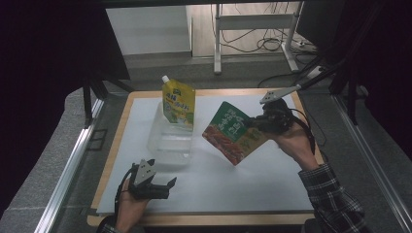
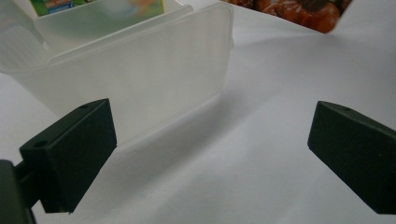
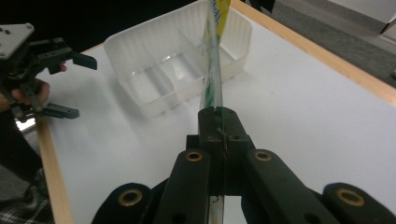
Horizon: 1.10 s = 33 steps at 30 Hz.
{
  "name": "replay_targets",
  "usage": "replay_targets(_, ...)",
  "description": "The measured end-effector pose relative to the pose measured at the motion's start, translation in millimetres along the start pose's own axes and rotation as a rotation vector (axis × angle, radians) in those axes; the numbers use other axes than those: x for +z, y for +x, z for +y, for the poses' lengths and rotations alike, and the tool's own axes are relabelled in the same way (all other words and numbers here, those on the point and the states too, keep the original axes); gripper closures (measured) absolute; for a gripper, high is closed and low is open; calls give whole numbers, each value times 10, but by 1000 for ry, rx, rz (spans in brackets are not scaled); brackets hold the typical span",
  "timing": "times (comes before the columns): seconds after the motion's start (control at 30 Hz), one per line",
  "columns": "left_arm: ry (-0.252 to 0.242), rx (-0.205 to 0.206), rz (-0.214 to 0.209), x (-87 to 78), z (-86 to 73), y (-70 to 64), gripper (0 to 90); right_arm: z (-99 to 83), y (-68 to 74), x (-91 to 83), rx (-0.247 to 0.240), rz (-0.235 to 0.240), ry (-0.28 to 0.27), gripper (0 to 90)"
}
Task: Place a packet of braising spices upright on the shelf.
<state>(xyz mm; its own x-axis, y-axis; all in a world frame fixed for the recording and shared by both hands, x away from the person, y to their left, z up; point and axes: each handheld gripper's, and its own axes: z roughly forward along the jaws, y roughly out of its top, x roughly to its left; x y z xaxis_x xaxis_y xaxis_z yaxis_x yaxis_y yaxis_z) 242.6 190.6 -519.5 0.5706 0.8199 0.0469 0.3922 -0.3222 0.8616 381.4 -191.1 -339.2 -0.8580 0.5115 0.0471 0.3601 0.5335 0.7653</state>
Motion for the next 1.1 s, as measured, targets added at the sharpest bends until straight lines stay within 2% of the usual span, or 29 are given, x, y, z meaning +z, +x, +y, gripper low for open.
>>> replay_targets(0.1,-7,-7,0,0,2,1,1,58,-7,5,-22,-18,8,893)
replay_targets(0.27,-22,-17,-5,-14,8,2,1,133,-32,-1,-31,-32,8,893)
replay_targets(0.6,-33,-14,-2,-26,13,3,2,311,-25,66,-69,-1,-10,893)
replay_targets(0.77,-31,-8,5,-26,12,0,3,420,4,110,-87,1,-2,893)
replay_targets(1.1,-33,-2,10,-26,12,-2,5,648,-7,200,-87,30,3,893)
